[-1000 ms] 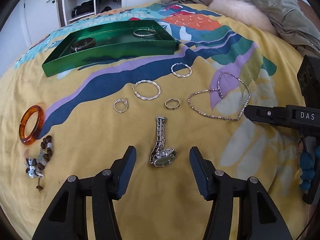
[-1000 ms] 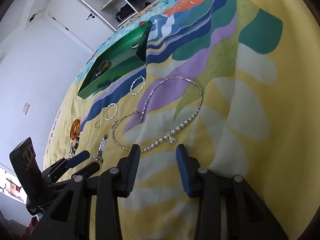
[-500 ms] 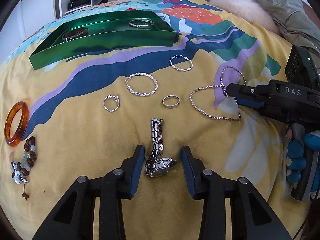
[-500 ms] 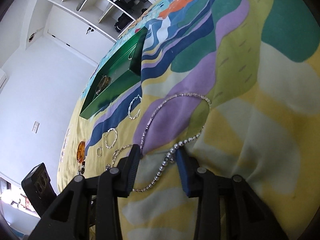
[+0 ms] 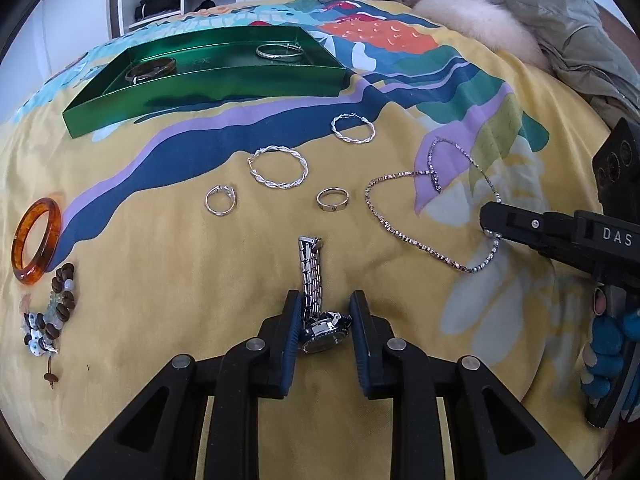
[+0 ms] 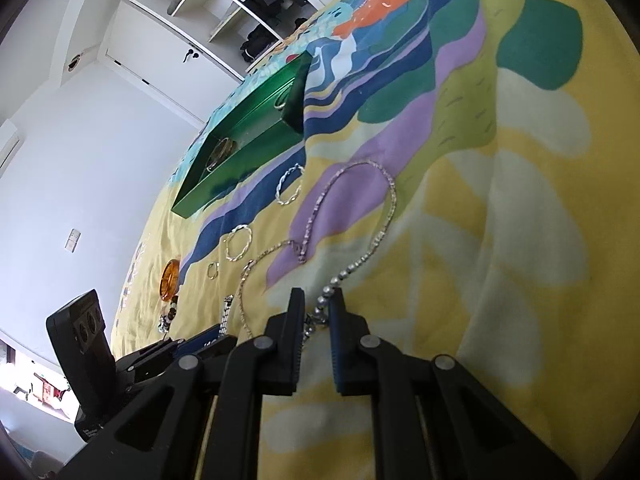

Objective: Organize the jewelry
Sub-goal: 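Grasp the silver watch with the left tool while the right tool grasps the rhinestone necklace, then lift and carry the watch and necklace over the green tray with both tools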

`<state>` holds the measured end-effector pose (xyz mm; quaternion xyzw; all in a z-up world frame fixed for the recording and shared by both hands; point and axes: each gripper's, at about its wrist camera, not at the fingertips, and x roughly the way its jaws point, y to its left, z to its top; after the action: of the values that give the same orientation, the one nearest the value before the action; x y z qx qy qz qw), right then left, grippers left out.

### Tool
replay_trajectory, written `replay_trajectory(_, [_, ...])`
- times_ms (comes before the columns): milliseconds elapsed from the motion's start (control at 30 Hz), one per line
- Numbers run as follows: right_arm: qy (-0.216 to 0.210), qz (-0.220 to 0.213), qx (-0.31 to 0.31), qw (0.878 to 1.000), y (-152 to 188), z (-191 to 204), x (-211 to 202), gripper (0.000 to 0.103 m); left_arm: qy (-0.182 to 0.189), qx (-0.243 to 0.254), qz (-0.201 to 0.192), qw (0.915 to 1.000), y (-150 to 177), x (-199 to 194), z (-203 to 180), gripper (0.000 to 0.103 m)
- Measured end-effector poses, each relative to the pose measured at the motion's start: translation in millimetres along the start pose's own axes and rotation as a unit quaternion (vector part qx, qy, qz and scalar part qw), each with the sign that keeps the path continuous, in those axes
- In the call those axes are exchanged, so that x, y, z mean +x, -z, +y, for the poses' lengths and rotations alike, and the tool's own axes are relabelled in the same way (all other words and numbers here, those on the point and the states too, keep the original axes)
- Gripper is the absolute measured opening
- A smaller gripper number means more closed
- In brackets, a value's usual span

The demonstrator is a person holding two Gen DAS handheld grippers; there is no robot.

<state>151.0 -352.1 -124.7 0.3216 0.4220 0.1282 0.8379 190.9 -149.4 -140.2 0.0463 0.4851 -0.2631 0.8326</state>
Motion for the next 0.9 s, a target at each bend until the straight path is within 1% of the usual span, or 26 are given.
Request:
replay_trajectory(100, [-0.009,-0.01,-0.013,1.0,6,11,-14,0.011,0.003,-0.007,-0.006,1.0,3,-8,-1,0.024])
replay_trajectory(200, [-0.007,-0.022,-0.032,0.999,11,24,-30,0.011,0.005,-0.012,-0.013,0.9998,7,-19,-3,0.024])
replay_trajectory(467, [-0.015,-0.053,-0.07,0.996,22,58,-71,0.011,0.003,-0.009,-0.034,0.9994,16,-52,-12,0.022])
replay_trajectory(900, [-0.032,-0.09,-0.101,0.99,42,96,-120,0.011,-0.004,-0.009,-0.071,0.9974,35,-110,-16,0.022])
